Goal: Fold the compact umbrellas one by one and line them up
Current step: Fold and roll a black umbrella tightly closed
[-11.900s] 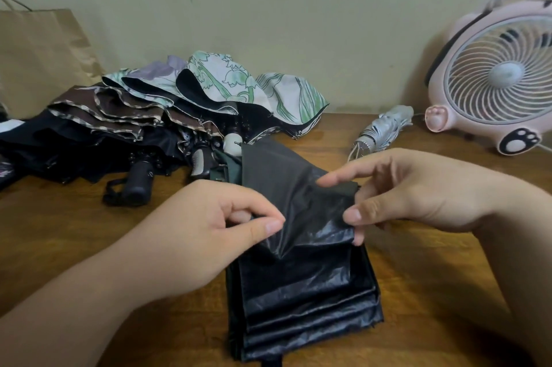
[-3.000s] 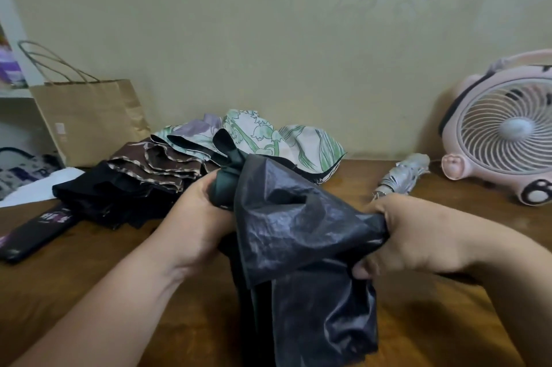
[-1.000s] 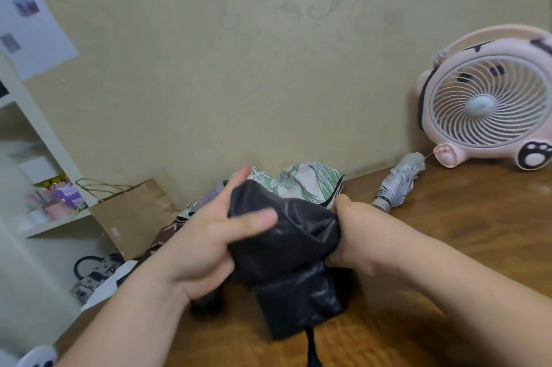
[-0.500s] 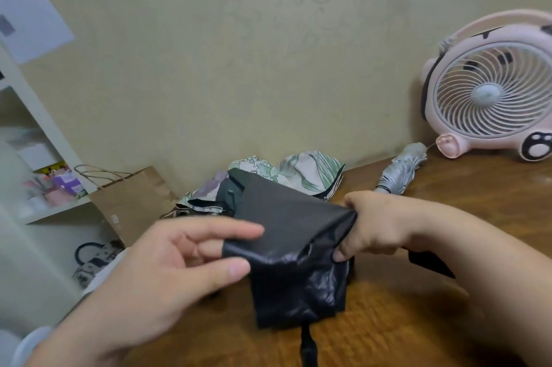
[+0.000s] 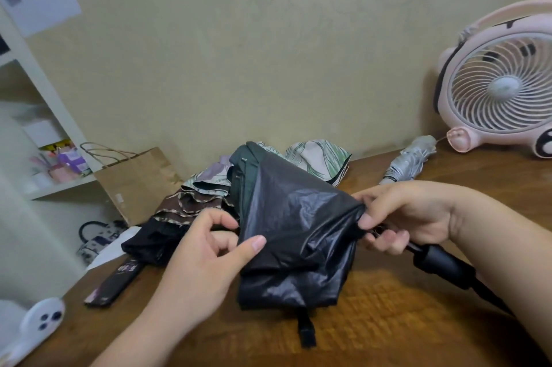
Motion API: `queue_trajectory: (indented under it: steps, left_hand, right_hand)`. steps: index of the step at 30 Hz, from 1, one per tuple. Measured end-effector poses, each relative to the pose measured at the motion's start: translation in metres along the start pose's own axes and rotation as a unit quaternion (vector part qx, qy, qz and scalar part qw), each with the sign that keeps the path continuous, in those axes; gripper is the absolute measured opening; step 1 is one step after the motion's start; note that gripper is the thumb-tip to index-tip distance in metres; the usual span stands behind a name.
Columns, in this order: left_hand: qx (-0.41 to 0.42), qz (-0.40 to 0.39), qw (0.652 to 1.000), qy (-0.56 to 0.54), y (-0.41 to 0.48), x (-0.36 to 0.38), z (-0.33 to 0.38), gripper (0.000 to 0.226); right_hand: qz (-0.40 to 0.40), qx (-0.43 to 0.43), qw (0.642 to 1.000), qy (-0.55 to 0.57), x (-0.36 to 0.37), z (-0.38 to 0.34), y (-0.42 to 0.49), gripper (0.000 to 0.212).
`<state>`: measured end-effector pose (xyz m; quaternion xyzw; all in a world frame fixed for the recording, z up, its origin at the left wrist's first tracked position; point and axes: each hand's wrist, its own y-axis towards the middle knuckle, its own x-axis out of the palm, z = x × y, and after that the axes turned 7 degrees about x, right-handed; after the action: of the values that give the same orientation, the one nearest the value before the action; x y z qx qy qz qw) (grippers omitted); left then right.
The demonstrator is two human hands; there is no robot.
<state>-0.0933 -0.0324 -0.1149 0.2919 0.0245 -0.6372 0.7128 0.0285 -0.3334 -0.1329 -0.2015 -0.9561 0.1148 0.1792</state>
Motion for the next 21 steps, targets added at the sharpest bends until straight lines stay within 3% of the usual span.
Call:
queue_trajectory:
  steps: [3, 6, 9, 15, 17, 19, 21]
  left_hand:
    - [0.037, 0.012, 0.997, 0.066, 0.006, -0.001, 0.005, 0.050]
    - [0.063, 0.008, 0.985, 0.159, 0.007, 0.003, 0.013, 0.058]
    - [0.071, -0.001, 0.974, 0.216, 0.007, 0.005, 0.021, 0.066]
    - [0.137, 0.052, 0.954, 0.261, 0.013, -0.013, 0.032, 0.080]
    - [0.122, 0.064, 0.970, 0.198, 0.023, -0.025, 0.036, 0.085]
    - [0.063, 0.061, 0.996, 0.005, 0.037, -0.035, 0.027, 0.104]
    - [-0.044, -0.007, 0.974, -0.222, 0.049, -0.039, 0.012, 0.121]
  right_hand:
    - [-0.027, -0.005, 0.999, 0.021, 0.003, -0.004, -0.003, 0.047]
    - [0.024, 0.026, 0.999, -0.005, 0.012, -0.009, -0.001, 0.065]
    - [0.063, 0.080, 0.994, -0.023, 0.016, -0.007, 0.004, 0.064]
    - [0.020, 0.107, 0.994, 0.010, 0.012, -0.004, 0.008, 0.063]
    - [-0.020, 0.094, 0.995, 0.028, 0.011, -0.005, 0.006, 0.061]
    - [-0.047, 0.084, 0.995, 0.038, 0.011, -0.007, 0.004, 0.056]
    - [-0.061, 0.075, 0.994, 0.044, 0.012, -0.008, 0.002, 0.052]
